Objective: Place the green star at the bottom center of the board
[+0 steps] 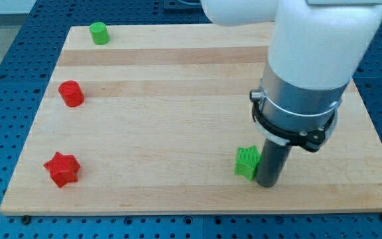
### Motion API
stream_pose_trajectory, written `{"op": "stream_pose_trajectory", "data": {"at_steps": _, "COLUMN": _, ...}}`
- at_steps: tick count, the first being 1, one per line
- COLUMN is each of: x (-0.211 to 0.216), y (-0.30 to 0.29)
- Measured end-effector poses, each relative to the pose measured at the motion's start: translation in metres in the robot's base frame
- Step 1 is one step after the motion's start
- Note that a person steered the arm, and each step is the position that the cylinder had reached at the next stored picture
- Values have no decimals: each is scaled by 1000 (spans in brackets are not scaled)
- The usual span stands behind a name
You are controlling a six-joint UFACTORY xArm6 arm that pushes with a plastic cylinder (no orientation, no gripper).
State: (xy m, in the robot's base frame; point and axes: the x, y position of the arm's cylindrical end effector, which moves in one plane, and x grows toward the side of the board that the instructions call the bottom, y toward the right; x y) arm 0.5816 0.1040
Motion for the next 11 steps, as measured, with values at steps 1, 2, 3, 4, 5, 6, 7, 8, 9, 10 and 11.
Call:
{"op": "stream_pose_trajectory", "data": {"at_steps": 1, "x": -3, "y": 50}}
{"op": "stream_pose_trajectory", "data": {"at_steps": 2, "x": -17, "y": 71}}
{"op": "stream_pose_trajectory", "data": {"at_steps": 3, "x": -36, "y": 72}}
{"op": "stream_pose_trajectory", "data": {"at_steps": 4, "x": -55, "y": 99}}
{"op": "stream_pose_trajectory", "data": {"at_steps": 5, "x": -68, "y": 107}}
{"op": "stream_pose_trajectory", "data": {"at_steps": 6, "x": -55, "y": 87}}
{"op": "stream_pose_trajectory", "data": {"at_steps": 7, "x": -31, "y": 61}}
{"op": "stream_pose_trajectory", "data": {"at_steps": 8, "x": -30, "y": 30}}
{"op": "stream_pose_trajectory", "data": {"at_steps": 9, "x": -30, "y": -10}}
{"op": "stream_pose_trajectory", "data": {"at_steps": 10, "x": -30, "y": -51}}
{"op": "stream_pose_trajectory", "data": {"at_steps": 11, "x": -30, "y": -73}}
